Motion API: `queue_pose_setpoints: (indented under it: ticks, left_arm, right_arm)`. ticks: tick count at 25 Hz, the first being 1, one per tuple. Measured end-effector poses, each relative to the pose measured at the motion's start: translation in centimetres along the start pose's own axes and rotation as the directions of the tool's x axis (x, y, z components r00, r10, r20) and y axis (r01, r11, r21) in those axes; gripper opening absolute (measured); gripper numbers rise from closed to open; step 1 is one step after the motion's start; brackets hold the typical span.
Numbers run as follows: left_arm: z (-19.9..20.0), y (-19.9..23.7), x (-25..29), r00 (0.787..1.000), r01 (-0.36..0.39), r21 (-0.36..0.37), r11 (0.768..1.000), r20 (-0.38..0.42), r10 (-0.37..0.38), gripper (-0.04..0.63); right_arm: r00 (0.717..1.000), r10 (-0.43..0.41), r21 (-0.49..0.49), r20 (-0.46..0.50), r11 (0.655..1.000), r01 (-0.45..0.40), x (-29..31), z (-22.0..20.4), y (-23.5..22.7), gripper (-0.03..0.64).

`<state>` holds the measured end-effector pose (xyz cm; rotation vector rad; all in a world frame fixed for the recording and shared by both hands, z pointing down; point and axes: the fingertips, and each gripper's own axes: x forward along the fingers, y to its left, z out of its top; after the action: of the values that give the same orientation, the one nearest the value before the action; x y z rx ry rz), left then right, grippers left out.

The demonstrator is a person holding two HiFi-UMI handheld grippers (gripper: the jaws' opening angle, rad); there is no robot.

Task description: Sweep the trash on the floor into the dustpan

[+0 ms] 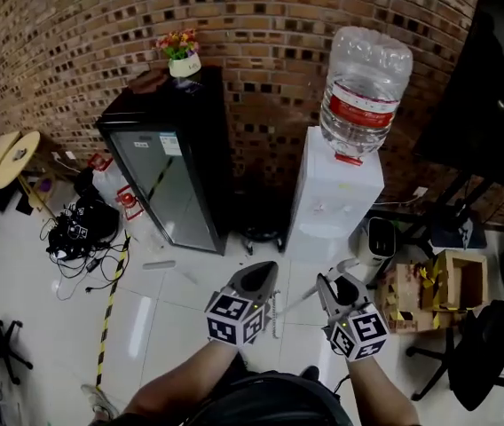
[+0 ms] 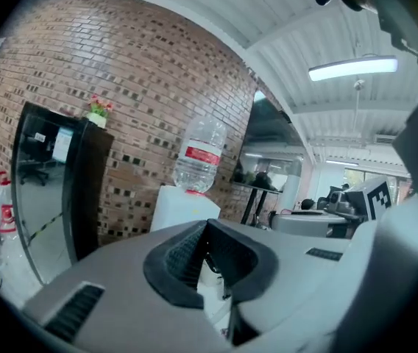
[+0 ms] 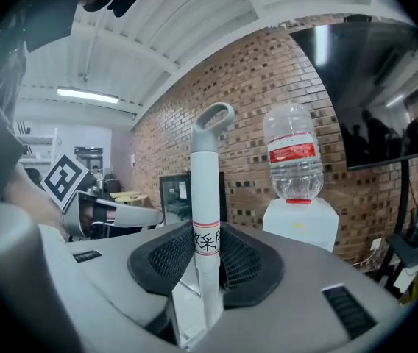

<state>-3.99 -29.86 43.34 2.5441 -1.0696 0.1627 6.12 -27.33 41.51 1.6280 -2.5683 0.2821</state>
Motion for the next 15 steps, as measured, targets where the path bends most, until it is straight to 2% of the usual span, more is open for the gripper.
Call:
queue_pose_setpoints:
  ticks: [4, 8, 12, 15]
  left_arm:
    - [3.0, -5.4, 1.4, 0.999, 0.043, 0.066, 0.997, 0.029, -0.045, 0.006]
    - [5.6, -9.7, 1.9, 0.996, 0.048, 0.100, 0.994, 0.068, -0.055, 0.006]
    - [8.0, -13.6, 3.2, 0.993, 0.078, 0.195, 0.978, 0.070, -0.093, 0.006]
    - [8.3, -15.5, 4.2, 0.992, 0.090, 0.219, 0.972, 0.065, -0.106, 0.006]
  right_arm:
    - [0.999, -0.033, -0.024, 0.037, 0.999, 0.034, -3.7, 3.6, -2.5, 0.130]
    - [0.995, -0.082, -0.022, 0.060, 0.996, 0.084, -7.6, 5.8, -5.2, 0.130]
    - [0.988, -0.122, -0.012, 0.090, 0.992, 0.124, -10.3, 7.7, -7.9, 0.130]
    - [0.985, -0.124, -0.014, 0.120, 0.992, 0.127, -11.7, 8.8, -9.0, 0.129]
